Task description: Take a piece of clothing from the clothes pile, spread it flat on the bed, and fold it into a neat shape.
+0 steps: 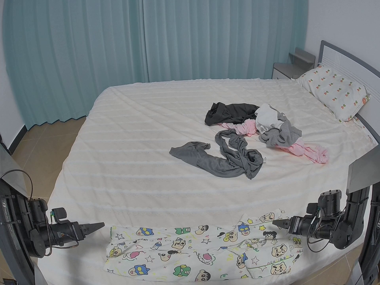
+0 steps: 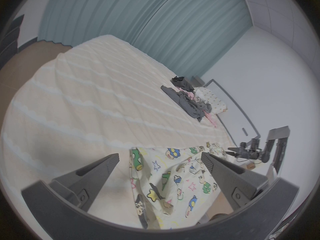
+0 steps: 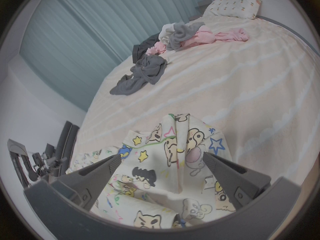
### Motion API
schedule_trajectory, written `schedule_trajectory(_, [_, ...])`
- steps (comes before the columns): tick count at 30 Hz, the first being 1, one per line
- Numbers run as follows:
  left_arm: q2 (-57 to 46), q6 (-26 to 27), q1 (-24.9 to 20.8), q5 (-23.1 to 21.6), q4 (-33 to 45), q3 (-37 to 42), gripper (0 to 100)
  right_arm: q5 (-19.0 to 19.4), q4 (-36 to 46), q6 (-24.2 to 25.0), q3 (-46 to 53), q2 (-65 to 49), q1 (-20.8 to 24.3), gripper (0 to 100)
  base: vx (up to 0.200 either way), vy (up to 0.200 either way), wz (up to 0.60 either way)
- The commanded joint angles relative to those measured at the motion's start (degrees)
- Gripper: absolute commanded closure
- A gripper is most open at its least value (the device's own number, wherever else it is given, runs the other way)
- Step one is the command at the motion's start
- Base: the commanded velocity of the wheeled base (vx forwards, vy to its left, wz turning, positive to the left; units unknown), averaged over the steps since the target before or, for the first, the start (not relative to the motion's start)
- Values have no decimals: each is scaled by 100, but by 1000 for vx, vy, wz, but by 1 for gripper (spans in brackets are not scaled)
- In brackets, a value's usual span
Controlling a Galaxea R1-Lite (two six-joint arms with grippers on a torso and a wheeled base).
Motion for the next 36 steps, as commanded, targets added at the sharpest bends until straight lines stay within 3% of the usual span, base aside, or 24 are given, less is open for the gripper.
schedule_trajectory(1, [-488, -69, -385, 476, -105, -22, 0, -3, -638, 451, 617, 6, 42, 0, 0, 0, 0])
schedule_trajectory(4, [-637, -122, -420, 476, -105, -22, 0, -127, -761, 855, 617, 59, 139, 0, 0, 0, 0])
schedule_trajectory(6, [-742, -236, -517, 511, -105, -22, 0, -373, -770, 1444, 617, 15, 271, 0, 0, 0, 0])
schedule_trajectory(15, [-356, -210, -1062, 951, -96, -110, 0, -311, -779, 1549, 502, 200, 886, 0, 0, 0, 0])
schedule_trajectory(22, [93, -192, -1334, 1294, -105, -373, 0, -337, -779, 1752, 608, 305, 869, 0, 0, 0, 0])
schedule_trajectory(36, [13, -508, -1387, 1320, -105, -198, 0, -399, -770, 1813, 608, 208, 886, 0, -14, 0, 0])
